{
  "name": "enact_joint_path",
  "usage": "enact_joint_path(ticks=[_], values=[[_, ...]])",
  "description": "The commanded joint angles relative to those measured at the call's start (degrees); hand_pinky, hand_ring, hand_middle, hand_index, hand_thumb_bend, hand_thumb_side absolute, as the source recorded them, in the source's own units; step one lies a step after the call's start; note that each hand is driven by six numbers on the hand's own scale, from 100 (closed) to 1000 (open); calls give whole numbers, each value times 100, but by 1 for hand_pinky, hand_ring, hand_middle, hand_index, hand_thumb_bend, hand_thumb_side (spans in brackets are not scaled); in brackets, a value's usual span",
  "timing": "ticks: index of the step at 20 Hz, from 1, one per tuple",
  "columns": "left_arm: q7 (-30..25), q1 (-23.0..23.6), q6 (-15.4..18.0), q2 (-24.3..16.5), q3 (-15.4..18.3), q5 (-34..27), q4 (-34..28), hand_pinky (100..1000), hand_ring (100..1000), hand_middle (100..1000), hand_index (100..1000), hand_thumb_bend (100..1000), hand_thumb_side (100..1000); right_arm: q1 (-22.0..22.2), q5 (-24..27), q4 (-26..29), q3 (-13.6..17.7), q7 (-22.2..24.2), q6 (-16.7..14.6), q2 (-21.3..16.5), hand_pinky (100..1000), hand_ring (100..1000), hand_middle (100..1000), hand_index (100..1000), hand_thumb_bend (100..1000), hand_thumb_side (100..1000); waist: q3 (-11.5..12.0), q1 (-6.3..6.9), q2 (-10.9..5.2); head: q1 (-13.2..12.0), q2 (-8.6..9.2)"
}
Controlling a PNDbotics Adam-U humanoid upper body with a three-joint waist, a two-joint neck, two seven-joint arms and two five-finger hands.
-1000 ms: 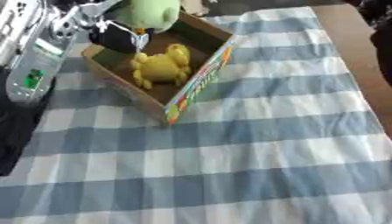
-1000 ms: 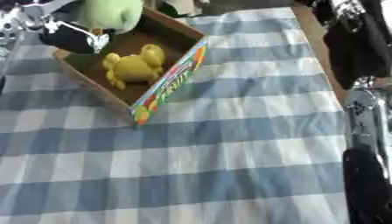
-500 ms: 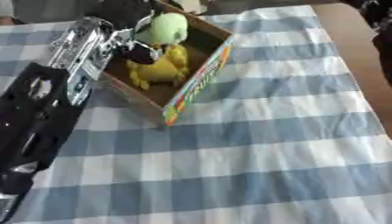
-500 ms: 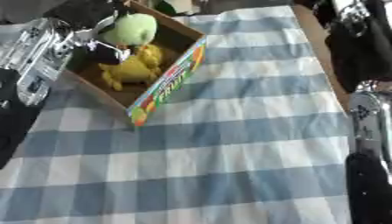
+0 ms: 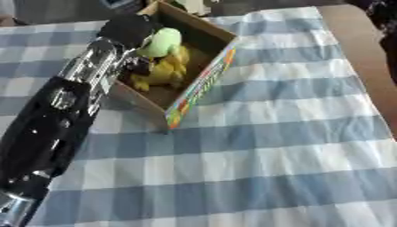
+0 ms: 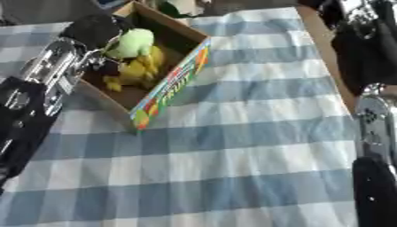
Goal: Pick up objects on the table and place them in the box.
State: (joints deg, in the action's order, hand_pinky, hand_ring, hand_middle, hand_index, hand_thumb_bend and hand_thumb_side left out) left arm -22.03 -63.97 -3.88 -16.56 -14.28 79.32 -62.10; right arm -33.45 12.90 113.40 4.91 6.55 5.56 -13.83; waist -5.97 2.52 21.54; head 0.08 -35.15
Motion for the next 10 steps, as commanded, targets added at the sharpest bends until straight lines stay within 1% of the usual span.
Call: enact_joint_path(ticks=[1,2,3,4,6,10], values=[[-242,-68,-74,-46,47,134,-110,752,932,898,1000,501,846,-44,32,60,29,-2,-8,-48,855,808,474,829,100,485,2,-32,-161,-7,49],[-294,-69,-105,-51,52,168,-145,763,941,911,1000,573,902,-41,33,60,30,-3,-7,-45,855,808,475,829,100,485,3,-34,-166,-8,48],[-331,-71,-157,-58,63,200,-184,770,947,920,1000,616,928,-38,34,61,31,-5,-7,-42,855,808,474,829,100,485,5,-37,-172,-8,46],[-355,-71,-215,-63,71,227,-220,774,951,926,1000,628,938,-35,35,61,32,-7,-6,-40,855,808,474,829,100,485,6,-40,-177,-5,45],[-374,-73,-342,-80,81,285,-293,793,964,941,1000,625,970,-27,36,60,34,-7,-3,-38,855,808,474,829,100,484,9,-43,-183,1,41],[-344,-69,-522,-107,98,315,-425,803,969,951,1000,599,998,-9,39,59,37,-5,4,-31,855,808,474,829,100,483,21,-46,-203,9,32]])
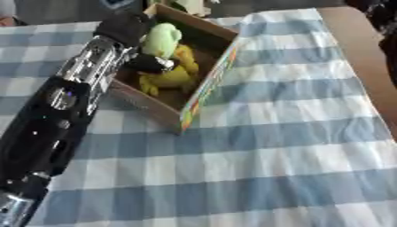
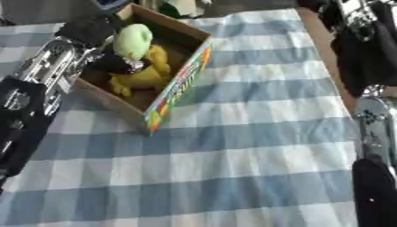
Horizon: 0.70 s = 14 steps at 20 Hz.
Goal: Pick up objects on the table and place them in the box.
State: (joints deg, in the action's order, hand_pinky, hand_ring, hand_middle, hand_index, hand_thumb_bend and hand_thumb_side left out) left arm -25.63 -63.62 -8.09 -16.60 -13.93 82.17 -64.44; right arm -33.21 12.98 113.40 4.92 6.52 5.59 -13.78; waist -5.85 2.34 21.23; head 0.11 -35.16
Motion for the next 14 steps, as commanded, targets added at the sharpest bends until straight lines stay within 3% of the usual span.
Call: enact_joint_path(ticks=[1,10,11,14], values=[[19,-104,-116,-109,67,4,-234,804,969,951,1000,595,998,-28,32,58,36,-1,3,-36,856,808,474,829,100,483,14,-29,-178,8,24],[-245,-47,-83,-239,120,-453,-1135,801,965,950,1000,507,964,10,33,58,53,-17,7,-22,855,807,475,828,100,484,65,-56,-236,45,-27],[-268,-26,-93,-258,143,-507,-1299,792,955,940,1000,429,962,11,34,59,57,-24,6,-19,855,807,475,828,100,484,73,-62,-243,48,-32],[-242,109,-167,-338,246,-730,-1936,774,936,927,1000,322,933,18,37,66,71,-50,2,-15,855,807,476,828,100,495,103,-78,-261,73,-52]])
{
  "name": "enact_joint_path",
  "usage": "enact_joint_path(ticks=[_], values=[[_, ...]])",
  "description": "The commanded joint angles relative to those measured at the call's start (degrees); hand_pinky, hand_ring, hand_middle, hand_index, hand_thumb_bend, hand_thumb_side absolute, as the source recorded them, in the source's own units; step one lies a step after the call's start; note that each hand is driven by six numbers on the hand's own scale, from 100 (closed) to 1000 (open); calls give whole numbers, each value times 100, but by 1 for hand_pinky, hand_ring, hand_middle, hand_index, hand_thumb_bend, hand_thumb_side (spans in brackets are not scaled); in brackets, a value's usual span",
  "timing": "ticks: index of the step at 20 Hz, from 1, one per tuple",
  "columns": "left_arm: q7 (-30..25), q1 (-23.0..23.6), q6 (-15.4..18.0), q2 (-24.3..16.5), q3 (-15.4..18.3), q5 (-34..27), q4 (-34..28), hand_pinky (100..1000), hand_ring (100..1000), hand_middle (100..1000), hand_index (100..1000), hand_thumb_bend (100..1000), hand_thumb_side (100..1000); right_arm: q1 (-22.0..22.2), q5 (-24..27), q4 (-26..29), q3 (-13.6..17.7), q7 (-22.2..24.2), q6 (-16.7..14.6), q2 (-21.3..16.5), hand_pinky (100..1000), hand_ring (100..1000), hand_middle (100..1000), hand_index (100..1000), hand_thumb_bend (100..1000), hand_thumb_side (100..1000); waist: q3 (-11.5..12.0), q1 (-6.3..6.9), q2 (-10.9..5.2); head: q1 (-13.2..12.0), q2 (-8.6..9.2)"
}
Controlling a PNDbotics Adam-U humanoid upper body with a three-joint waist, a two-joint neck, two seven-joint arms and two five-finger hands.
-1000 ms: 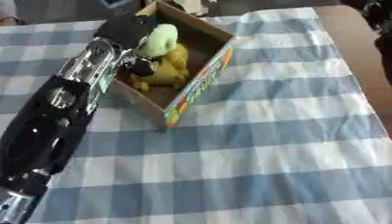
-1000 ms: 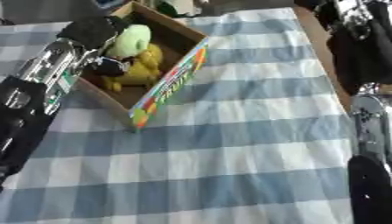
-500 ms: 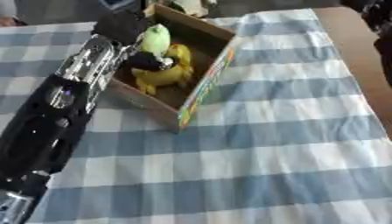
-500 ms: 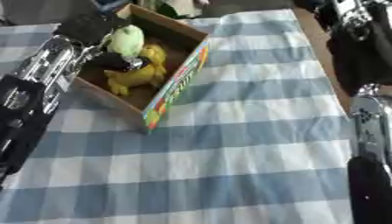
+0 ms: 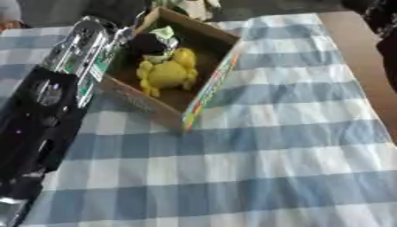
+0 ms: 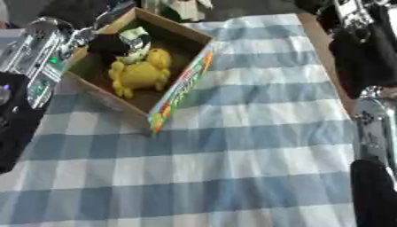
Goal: Pick up objects on the table and place them in the box.
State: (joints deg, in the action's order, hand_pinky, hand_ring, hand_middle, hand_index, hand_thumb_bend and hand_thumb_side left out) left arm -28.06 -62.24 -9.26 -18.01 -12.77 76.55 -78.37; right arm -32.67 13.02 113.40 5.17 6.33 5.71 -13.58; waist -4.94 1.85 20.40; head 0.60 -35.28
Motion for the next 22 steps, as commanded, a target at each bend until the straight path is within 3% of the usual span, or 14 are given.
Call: enact_joint_path(ticks=[1,3,5,8,12,17,22], values=[[31,49,-66,-222,157,-282,-830,759,918,900,1000,144,880,-35,33,70,52,-43,-11,-34,854,807,476,828,100,485,23,-32,-184,37,-49],[224,277,-135,-291,239,-604,-1533,735,873,840,966,100,796,-30,29,80,77,-80,-15,-36,854,806,477,828,100,485,66,-44,-195,90,-61],[557,564,-288,-307,297,-842,-2219,688,831,795,948,100,786,-33,24,100,108,-132,-15,-24,853,806,479,827,100,483,105,-59,-197,141,-61],[1260,1079,-704,-267,445,-1433,-3084,607,761,732,917,100,713,-64,28,117,128,-207,-26,-3,852,805,480,826,100,486,152,-81,-216,181,-102],[2455,1720,-1129,-215,665,-2302,-3586,494,667,647,888,100,690,-96,39,119,139,-279,-60,-2,850,805,483,825,100,487,193,-93,-244,211,-179],[4222,2415,-794,-135,892,-4073,-3621,434,591,562,880,100,651,-106,33,119,171,-365,-96,-3,848,804,486,824,100,486,252,-88,-261,170,-218],[5589,2955,-93,-13,1093,-5286,-3622,389,548,534,845,100,692,-87,18,119,209,-429,-133,-61,843,804,487,823,100,486,298,-78,-294,192,-271]])
